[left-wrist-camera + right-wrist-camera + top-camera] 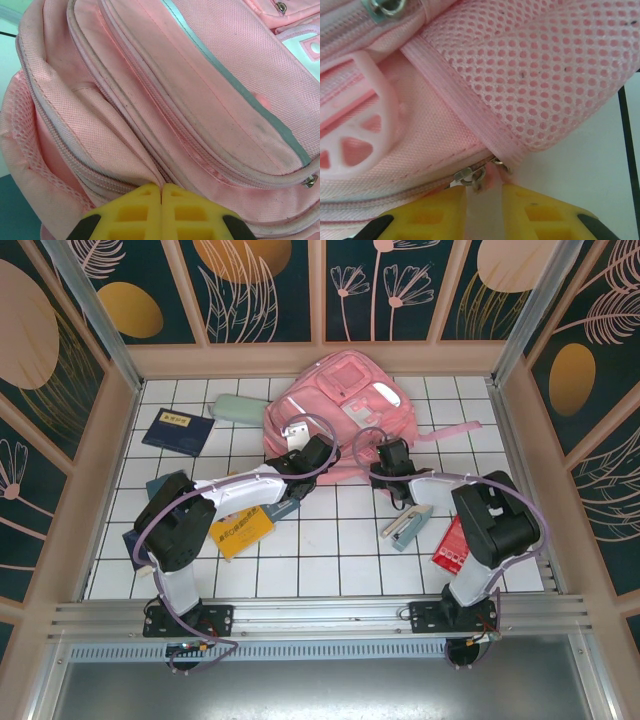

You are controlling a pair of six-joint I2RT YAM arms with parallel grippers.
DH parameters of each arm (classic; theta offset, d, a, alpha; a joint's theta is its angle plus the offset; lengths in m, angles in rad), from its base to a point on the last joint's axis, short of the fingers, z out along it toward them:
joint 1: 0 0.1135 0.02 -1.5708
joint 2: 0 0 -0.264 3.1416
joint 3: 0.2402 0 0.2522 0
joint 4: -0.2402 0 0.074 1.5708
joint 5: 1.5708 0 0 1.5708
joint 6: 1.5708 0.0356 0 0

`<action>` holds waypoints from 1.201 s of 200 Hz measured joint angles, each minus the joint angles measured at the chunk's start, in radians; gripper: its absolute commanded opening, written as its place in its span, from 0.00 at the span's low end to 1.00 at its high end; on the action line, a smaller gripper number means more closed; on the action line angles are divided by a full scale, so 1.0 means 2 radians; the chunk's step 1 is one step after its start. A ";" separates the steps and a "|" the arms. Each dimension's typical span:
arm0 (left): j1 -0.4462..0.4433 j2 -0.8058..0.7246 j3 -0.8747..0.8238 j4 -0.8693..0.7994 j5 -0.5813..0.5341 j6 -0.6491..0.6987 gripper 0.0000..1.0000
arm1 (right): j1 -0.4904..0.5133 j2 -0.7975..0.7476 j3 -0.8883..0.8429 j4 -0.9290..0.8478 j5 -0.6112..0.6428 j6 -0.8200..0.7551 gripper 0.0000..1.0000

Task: Pack the student bag

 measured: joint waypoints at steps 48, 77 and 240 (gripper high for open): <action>0.000 0.000 0.000 -0.001 0.002 0.000 0.00 | 0.000 0.009 0.000 0.010 0.004 0.002 0.27; 0.001 0.000 0.000 -0.001 0.004 0.000 0.00 | 0.000 0.009 0.000 0.026 0.004 0.002 0.25; 0.001 0.000 0.000 -0.001 0.017 0.000 0.00 | 0.019 -0.010 -0.031 0.069 0.040 0.012 0.00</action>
